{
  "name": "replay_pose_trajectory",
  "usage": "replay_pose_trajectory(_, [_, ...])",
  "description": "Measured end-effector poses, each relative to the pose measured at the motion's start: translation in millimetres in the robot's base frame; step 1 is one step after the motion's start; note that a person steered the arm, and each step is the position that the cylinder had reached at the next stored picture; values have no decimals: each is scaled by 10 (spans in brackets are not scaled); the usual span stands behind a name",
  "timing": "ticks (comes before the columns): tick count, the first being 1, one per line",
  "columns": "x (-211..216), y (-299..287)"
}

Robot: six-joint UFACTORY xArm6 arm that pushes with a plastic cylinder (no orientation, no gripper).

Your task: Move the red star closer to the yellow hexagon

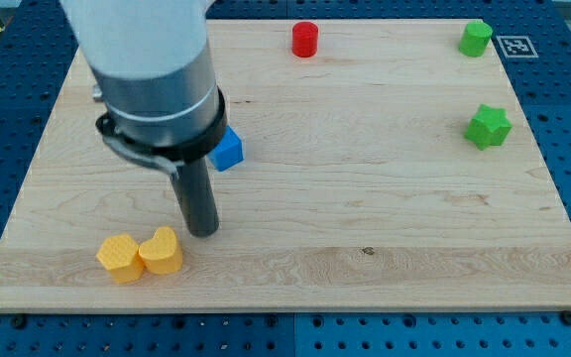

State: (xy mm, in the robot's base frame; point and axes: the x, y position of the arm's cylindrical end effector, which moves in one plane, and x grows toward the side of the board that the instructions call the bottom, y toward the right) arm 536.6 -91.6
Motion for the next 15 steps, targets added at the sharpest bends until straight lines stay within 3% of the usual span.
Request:
replay_pose_trajectory(1, [-52, 0])
replay_pose_trajectory(3, [-183, -816])
replay_pose_trajectory(7, [-2021, -1450])
replay_pose_trajectory(9, [-2741, -1109])
replay_pose_trajectory(11, [-2692, -184])
replay_pose_trajectory(13, [-2267, -340])
replay_pose_trajectory(15, [-2125, -5])
